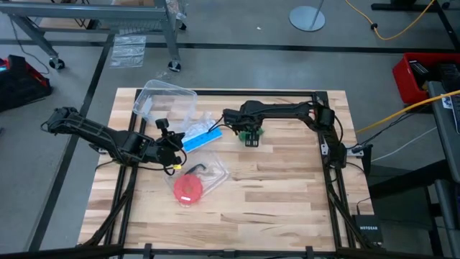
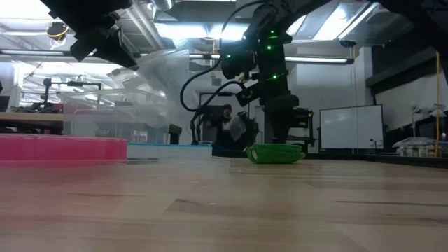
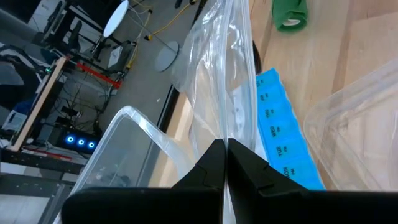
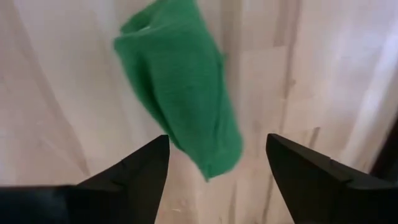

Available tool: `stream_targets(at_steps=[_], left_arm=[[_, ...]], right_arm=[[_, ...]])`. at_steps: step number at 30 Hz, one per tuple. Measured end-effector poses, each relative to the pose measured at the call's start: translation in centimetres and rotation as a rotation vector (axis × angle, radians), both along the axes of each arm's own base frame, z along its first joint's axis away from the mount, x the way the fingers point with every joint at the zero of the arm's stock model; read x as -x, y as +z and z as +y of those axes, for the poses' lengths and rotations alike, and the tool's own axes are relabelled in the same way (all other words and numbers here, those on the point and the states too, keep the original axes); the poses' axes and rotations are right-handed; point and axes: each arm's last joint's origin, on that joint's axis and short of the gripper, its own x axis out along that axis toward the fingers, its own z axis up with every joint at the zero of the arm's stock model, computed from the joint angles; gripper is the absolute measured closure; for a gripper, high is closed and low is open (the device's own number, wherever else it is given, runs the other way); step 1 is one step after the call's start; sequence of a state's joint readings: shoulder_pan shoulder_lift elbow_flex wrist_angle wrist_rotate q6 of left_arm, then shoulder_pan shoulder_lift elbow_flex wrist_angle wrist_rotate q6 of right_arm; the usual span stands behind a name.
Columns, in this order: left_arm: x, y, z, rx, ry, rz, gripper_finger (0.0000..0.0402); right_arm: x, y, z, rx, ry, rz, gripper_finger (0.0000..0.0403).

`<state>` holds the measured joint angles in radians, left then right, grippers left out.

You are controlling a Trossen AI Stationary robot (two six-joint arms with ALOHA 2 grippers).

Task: Roll bandage
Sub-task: Put the green bandage into the transparent zip bag

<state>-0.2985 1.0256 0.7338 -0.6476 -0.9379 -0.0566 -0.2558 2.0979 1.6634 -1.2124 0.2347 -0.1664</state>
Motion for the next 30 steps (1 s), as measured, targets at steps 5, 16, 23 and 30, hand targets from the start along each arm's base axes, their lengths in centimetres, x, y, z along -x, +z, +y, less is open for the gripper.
stream_targets(at_steps=[5, 16, 23, 30], left_arm=[[0.0, 0.0, 0.0, 0.0, 0.0, 0.0, 0.0401], [0.0, 0.0, 0.0, 0.011, -0.01, 0.005, 0.0401], [0.0, 0.0, 0.0, 0.023, -0.001, -0.009, 0.0401], [0.0, 0.0, 0.0, 0.034, 0.009, -0.021, 0.0401]], right_arm=[[0.1, -0.8, 0.0, 0.001, 0.025, 0.002, 0.0129], [1.2, -3.8, -0.7, -0.012, 0.02, -0.006, 0.0129], [1.6, -4.7, 0.0, -0.12, -0.012, -0.023, 0.0167], [1.3, -4.6, 2.1, -0.163, -0.122, -0.026, 0.0299]])
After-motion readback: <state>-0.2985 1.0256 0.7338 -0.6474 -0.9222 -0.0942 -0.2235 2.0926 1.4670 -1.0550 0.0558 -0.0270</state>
